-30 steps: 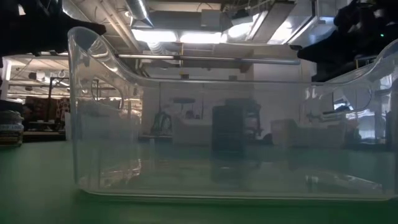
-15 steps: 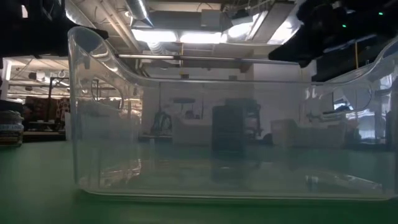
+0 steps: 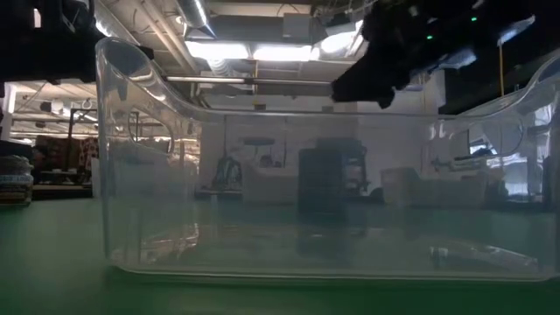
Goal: Sort spices by type
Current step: Put the green seasoning can into the right white bin
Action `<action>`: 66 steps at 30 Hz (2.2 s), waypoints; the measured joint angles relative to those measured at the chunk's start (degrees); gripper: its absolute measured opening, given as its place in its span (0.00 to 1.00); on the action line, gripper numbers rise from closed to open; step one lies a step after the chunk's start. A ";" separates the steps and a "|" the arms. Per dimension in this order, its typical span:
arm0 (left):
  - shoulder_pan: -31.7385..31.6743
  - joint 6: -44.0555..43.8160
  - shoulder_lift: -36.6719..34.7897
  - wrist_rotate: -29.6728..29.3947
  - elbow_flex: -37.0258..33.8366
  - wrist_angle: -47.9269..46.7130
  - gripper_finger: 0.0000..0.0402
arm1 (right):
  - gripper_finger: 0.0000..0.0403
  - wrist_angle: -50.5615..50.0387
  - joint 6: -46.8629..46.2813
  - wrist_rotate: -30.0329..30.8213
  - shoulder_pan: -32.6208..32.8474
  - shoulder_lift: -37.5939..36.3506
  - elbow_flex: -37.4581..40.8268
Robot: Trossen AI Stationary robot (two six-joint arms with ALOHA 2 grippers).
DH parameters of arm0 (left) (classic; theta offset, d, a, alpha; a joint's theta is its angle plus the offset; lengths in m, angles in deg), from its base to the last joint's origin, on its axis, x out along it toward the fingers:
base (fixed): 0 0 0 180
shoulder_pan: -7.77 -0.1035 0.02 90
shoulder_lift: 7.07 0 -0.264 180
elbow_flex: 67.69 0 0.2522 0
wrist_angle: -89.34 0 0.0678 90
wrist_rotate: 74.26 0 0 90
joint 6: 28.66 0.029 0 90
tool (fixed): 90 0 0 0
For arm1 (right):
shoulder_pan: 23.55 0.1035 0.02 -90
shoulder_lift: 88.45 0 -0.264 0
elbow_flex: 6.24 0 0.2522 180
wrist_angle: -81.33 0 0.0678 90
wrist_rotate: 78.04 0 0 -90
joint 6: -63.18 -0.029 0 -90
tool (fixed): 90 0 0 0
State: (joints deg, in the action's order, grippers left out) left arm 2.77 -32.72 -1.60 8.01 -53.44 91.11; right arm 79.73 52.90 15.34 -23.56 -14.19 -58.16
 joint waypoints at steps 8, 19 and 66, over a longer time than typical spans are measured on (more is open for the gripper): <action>0.00 0.00 0.60 0.00 0.02 -0.40 0.00 | 0.68 -0.26 0.00 0.46 0.04 8.26 -2.77; 0.00 -0.09 0.74 -0.02 0.02 0.01 0.00 | 0.70 -0.28 -1.76 -1.03 0.04 14.37 -2.77; 0.00 -0.46 0.74 -0.02 0.02 -0.35 0.00 | 0.36 -22.47 6.38 32.73 -2.68 -9.33 -7.32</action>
State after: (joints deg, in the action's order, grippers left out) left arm 2.77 -33.18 -0.85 7.99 -53.41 90.76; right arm 57.26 59.29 48.07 -26.24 -23.52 -65.48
